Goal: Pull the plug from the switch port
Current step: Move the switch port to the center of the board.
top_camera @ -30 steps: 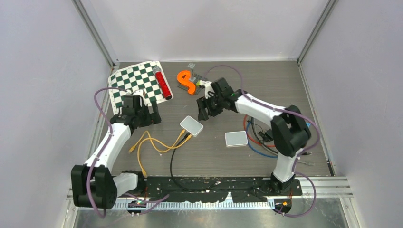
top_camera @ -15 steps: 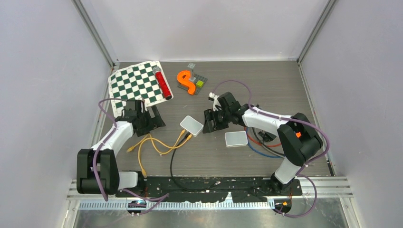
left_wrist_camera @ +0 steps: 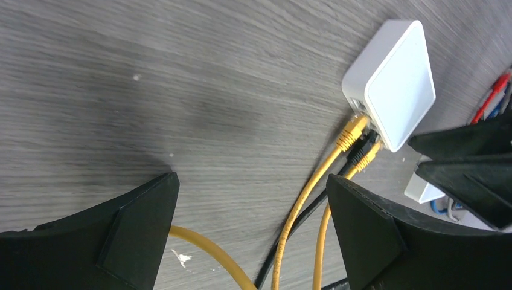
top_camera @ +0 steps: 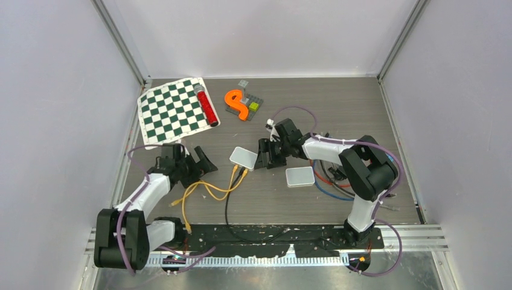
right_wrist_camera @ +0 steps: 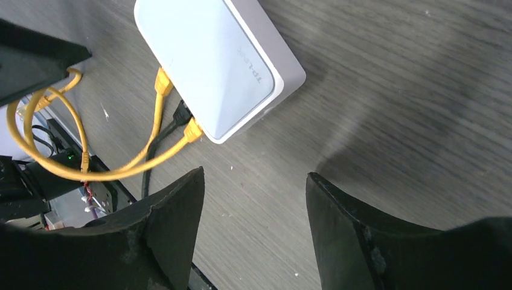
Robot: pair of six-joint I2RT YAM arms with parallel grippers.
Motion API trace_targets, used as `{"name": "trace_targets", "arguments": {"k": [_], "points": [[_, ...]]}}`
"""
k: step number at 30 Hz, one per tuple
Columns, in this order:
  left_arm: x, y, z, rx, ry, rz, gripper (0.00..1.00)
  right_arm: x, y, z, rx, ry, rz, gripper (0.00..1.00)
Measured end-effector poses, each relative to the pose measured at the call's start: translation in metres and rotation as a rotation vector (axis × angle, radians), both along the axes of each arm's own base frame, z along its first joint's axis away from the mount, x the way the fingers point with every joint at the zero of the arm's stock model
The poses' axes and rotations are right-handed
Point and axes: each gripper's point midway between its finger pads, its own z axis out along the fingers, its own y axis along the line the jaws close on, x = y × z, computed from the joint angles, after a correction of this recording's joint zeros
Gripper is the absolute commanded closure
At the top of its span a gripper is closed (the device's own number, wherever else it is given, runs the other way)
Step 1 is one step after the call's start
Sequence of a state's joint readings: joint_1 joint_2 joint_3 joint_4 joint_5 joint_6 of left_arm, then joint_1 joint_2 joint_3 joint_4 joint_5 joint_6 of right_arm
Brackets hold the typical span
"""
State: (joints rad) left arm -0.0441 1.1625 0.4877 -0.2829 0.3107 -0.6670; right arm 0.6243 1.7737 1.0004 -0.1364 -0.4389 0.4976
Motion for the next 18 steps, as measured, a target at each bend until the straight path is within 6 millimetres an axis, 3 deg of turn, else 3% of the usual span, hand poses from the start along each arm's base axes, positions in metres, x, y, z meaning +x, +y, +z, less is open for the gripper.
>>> {"name": "trace_targets", "arguments": {"k": [10,18], "points": [[-0.031,-0.044,0.003,-0.083,-0.033,-0.110,0.00,0.016,0.018,-0.006,0.033,0.045,0.016,0.31],[-0.060,-0.058,0.008,-0.117,-0.077,-0.157,0.02,0.019,0.026,-0.006,0.054,0.063,0.058,0.32]]}}
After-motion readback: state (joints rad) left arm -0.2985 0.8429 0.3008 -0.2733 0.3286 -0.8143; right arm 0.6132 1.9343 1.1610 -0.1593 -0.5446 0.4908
